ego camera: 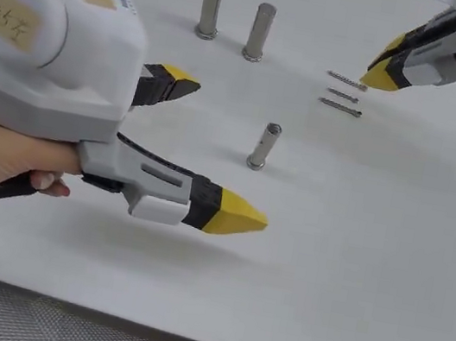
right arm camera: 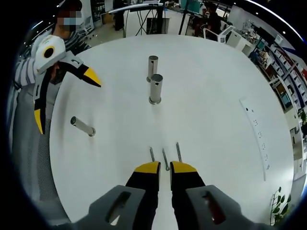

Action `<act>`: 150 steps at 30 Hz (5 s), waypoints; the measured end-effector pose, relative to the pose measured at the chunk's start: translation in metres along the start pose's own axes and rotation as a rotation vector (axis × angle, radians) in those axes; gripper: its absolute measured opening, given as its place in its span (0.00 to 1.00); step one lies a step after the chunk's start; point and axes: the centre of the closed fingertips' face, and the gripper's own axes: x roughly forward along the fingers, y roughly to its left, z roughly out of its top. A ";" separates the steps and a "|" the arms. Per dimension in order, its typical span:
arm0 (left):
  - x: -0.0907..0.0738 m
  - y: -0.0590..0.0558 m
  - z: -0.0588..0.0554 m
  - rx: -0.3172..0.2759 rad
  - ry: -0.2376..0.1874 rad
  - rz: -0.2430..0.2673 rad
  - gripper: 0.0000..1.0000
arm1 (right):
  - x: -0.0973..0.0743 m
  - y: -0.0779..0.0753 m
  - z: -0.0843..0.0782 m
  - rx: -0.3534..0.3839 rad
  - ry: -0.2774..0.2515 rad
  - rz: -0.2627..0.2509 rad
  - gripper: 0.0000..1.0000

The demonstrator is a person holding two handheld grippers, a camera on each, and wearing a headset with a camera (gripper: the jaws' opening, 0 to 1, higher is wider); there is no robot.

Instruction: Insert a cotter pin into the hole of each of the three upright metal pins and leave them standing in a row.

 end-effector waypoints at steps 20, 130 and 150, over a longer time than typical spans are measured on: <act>0.003 -0.001 -0.004 -0.011 0.017 -0.010 0.99 | 0.027 0.004 -0.018 -0.007 0.083 0.063 0.01; 0.012 -0.036 0.044 -0.302 -0.026 -0.238 0.17 | -0.065 0.154 0.026 -0.134 -0.419 -0.312 0.00; 0.013 -0.044 0.045 -0.332 -0.019 -0.276 0.01 | -0.068 0.160 0.035 -0.168 -0.433 -0.308 0.00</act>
